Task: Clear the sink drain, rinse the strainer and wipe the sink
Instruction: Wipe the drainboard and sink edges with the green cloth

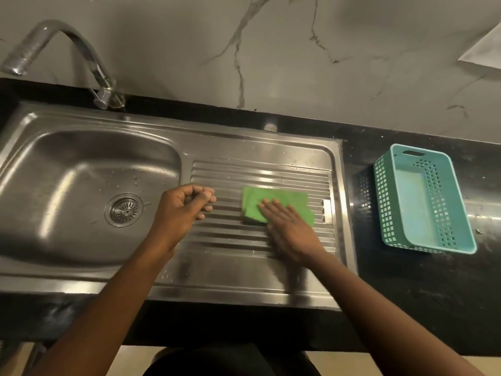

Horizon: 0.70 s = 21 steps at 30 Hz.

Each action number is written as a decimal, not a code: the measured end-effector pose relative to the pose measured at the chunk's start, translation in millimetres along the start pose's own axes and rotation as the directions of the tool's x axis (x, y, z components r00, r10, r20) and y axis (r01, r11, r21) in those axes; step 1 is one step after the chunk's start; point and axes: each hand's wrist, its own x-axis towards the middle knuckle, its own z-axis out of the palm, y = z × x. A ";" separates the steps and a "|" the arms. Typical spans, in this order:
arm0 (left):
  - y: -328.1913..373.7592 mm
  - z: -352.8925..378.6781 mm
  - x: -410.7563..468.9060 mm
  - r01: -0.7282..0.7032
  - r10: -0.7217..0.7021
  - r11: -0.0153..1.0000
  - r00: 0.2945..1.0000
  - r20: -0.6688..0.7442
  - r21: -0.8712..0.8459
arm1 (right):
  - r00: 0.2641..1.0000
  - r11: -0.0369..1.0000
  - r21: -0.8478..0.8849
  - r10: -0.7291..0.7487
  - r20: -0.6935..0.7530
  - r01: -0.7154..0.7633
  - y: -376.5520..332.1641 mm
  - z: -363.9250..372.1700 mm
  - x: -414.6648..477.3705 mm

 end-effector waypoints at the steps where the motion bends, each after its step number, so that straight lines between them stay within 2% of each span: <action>1: -2.2 -0.2 0.0 -0.002 0.002 1.000 1.000 0.015 0.010 | 0.998 0.998 0.023 0.063 -0.017 -0.063 16.4 -7.4 -15.7; 5: -12.3 -5.5 -4.0 0.009 -0.009 1.000 0.999 0.040 0.024 | 0.942 0.946 0.091 0.319 -0.104 -0.310 45.2 -19.9 -52.4; 8: -20.6 -13.5 -9.5 0.026 -0.027 0.999 0.999 0.040 0.028 | 0.839 0.862 0.175 0.504 -0.206 -0.476 13.4 0.6 -32.9; 10: -23.8 -17.7 -12.7 0.031 -0.033 0.999 0.999 0.035 0.032 | 0.780 0.820 0.203 0.572 -0.254 -0.536 -15.4 16.7 -14.5; 12: -24.8 -21.4 -15.7 0.042 -0.042 0.999 0.999 0.018 0.025 | 0.793 0.835 0.194 0.550 -0.263 -0.515 -38.5 30.3 -0.9; 16: -18.7 -25.6 -21.7 0.035 -0.035 0.999 0.999 -0.029 0.004 | 0.871 0.896 0.163 0.442 -0.216 -0.414 -73.7 42.3 22.3; 19: -10.8 -25.5 -26.4 0.015 -0.014 1.000 0.998 -0.059 0.008 | 0.967 0.971 0.113 0.225 -0.123 -0.212 -113.1 49.3 42.2; 21: -5.4 -24.8 -29.8 0.001 0.000 1.000 0.998 -0.070 0.012 | 0.998 0.994 0.096 0.054 -0.042 -0.050 -142.4 54.8 56.8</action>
